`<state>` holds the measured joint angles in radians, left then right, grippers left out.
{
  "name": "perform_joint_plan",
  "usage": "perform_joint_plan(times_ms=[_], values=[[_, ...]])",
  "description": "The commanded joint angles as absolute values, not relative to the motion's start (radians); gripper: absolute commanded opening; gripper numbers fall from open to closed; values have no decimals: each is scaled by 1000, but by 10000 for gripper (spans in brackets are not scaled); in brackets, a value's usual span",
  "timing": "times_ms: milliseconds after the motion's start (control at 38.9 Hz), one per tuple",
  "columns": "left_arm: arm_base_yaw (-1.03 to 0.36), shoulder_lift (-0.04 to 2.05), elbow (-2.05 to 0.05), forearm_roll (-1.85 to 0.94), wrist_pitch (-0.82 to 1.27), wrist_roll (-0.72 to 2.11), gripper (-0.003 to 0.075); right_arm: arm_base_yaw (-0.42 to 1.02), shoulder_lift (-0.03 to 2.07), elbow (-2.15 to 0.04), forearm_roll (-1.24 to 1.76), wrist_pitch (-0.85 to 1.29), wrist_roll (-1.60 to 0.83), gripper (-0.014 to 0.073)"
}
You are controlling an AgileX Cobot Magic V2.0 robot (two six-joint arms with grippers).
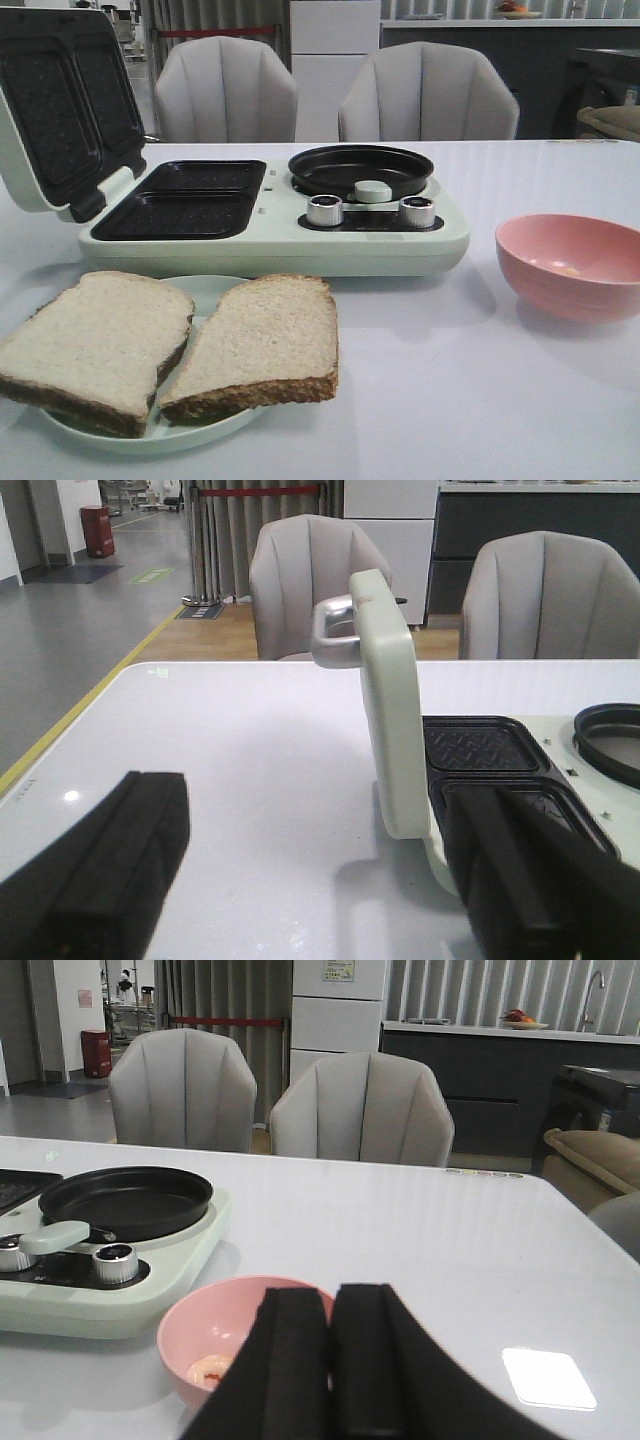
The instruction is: Make breakfast with bread and shrimp
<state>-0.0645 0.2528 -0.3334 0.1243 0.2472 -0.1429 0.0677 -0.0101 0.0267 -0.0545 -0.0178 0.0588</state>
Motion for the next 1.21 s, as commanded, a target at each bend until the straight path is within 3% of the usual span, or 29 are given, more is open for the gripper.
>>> perform_joint_plan(times_ms=[0,359,822,1181], values=[[-95,274,-372,168,201,-147,585,62,-32,11,-65,-103,55,147],[-324,365,-372,400,288,-144,585,62,-32,11,-65,-103,55,147],[-803,849,-374,927,496,-144,585,62,-32,11,-65,-103,55,147],[-855,1154,-418,1129,531,-144,585,62,-32,11,-65,-103,55,147]])
